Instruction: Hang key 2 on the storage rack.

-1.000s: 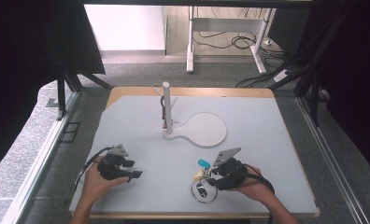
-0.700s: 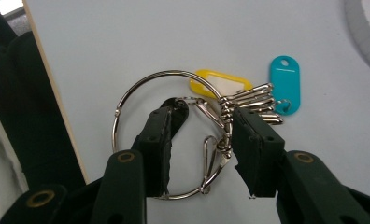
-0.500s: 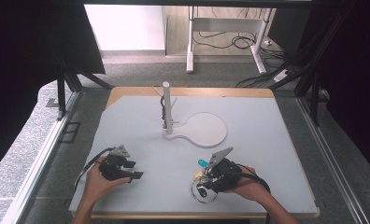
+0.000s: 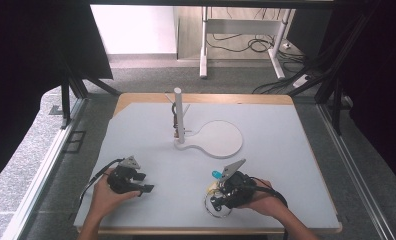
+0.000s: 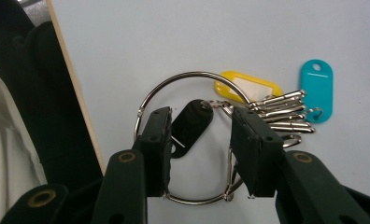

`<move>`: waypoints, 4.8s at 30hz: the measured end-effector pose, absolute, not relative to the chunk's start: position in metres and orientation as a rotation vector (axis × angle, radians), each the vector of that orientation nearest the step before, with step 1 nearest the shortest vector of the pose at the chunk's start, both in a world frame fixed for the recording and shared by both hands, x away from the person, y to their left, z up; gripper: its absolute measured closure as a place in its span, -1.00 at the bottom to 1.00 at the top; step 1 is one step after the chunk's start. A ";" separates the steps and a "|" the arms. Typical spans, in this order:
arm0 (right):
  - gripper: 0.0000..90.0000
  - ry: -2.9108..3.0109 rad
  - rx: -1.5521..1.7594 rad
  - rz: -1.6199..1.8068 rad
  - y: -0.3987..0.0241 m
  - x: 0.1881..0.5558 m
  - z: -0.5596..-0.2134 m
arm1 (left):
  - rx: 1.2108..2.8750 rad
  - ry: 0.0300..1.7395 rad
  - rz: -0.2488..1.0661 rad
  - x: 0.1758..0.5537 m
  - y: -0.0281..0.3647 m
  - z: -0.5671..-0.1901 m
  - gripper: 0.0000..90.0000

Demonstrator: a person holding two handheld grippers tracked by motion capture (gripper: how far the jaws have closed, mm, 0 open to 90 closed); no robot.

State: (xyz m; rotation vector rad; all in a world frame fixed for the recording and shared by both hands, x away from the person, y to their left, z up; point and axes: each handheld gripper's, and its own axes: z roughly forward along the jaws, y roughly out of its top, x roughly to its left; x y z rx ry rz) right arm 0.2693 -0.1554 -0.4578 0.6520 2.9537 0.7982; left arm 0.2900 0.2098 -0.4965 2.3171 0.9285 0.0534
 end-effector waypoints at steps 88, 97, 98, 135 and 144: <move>0.93 3.083 0.671 0.506 -0.105 0.267 -0.483 | 2.340 0.917 0.026 0.290 0.206 -0.502 -0.13; 0.94 3.141 0.739 0.541 -0.110 0.275 -0.480 | 2.339 0.914 0.026 0.290 0.207 -0.502 -0.13; 0.94 3.147 0.745 0.555 -0.111 0.276 -0.478 | 2.339 0.914 0.026 0.290 0.207 -0.502 -0.13; 0.94 3.014 0.996 0.648 -0.164 0.332 -0.389 | 2.342 0.909 0.027 0.290 0.207 -0.502 -0.13; 0.94 2.981 1.048 0.679 -0.172 0.349 -0.368 | 2.343 0.905 0.029 0.291 0.207 -0.502 -0.13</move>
